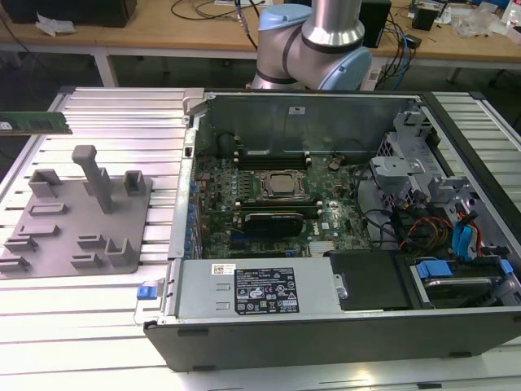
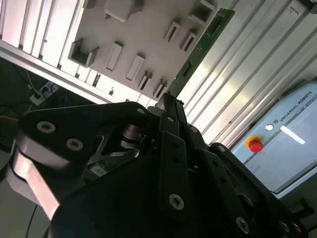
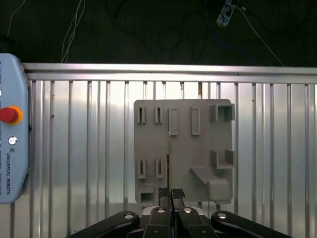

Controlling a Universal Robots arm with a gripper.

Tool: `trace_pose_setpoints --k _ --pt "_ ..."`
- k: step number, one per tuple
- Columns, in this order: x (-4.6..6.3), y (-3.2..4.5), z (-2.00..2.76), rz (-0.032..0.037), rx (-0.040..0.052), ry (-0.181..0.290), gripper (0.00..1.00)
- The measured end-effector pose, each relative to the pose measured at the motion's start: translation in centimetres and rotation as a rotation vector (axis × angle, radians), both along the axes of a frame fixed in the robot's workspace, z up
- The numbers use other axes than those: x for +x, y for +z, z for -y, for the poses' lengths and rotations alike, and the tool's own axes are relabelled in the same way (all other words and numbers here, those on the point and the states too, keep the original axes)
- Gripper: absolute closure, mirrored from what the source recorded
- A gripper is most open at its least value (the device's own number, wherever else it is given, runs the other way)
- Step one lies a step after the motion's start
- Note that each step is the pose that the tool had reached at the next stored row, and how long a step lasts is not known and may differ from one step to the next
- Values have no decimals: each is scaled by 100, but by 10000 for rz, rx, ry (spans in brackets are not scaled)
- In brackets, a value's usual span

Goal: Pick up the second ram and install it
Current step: 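Pick up the second ram and move it above second insertion slot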

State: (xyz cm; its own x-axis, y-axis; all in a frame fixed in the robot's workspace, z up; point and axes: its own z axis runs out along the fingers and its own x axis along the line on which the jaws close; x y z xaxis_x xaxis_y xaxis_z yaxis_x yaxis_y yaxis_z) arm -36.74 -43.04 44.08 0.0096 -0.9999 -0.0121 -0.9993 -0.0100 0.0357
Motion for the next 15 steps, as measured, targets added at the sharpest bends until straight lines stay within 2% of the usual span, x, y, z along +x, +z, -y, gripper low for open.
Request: trace_pose_setpoints --k 8,15 --pt "264 0 0 0 1 0 91" --pt "445 0 0 0 0 0 91"
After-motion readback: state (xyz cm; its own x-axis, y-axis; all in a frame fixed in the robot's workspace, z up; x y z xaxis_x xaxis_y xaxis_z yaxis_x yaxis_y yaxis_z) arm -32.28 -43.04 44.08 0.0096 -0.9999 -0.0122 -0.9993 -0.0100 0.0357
